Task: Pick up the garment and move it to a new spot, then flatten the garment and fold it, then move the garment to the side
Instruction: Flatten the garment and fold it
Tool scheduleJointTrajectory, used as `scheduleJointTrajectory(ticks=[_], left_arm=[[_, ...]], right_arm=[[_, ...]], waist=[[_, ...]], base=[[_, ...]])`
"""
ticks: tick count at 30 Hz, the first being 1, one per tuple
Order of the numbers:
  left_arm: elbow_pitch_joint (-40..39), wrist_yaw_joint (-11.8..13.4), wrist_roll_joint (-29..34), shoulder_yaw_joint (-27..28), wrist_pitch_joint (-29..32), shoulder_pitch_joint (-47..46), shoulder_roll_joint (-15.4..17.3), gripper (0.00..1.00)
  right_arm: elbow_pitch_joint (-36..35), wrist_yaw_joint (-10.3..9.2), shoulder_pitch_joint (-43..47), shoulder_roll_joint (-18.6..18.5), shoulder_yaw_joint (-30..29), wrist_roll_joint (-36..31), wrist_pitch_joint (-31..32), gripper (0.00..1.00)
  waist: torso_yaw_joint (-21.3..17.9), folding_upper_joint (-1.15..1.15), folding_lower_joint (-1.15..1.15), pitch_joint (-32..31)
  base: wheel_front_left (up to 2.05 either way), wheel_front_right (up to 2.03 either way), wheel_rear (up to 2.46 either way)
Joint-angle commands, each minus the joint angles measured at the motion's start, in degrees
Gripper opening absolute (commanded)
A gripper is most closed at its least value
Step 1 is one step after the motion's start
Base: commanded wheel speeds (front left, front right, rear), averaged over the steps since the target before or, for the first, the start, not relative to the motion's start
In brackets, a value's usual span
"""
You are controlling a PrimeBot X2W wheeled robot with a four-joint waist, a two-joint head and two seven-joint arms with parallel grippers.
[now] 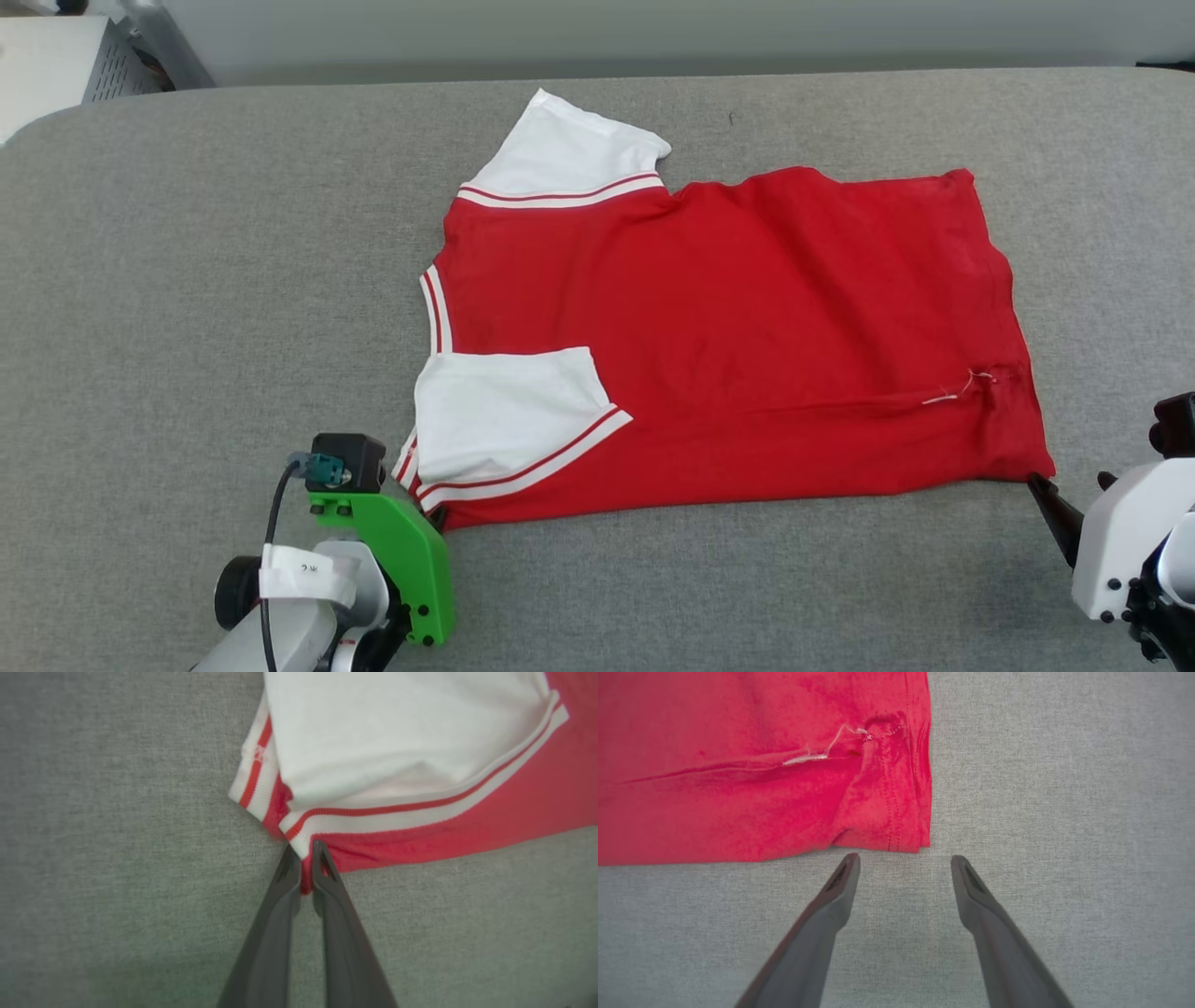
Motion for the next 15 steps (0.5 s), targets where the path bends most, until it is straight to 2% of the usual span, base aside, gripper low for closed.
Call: scheduleJointTrajectory(ticks=[1, 8, 15], left_arm=[[1.2, -0.33, -0.68, -0.88, 0.35, 1.92, -0.26, 0.0], [-4.74, -0.15, -0.38, 0.53, -1.75, 1.92, 1.11, 0.0], [-12.4, 1.65, 0.92, 0.94, -0.99, 1.84, 3.32, 0.0]], right_arm=[[0.37, -0.05, -0.23, -0.42, -0.02, -0.73, -0.05, 1.0], [2.57, -0.05, -1.44, -1.27, -0.41, -2.23, 0.81, 1.0], [7.86, -0.05, -5.3, -1.36, -0.4, -3.74, 2.01, 1.0]], waist=[[0.7, 0.0, 0.0, -1.04], [2.35, 0.0, 0.0, -1.91], [3.47, 0.0, 0.0, 0.06]], base=[[0.0, 0.0, 0.0], [0.0, 0.0, 0.0], [0.0, 0.0, 0.0]])
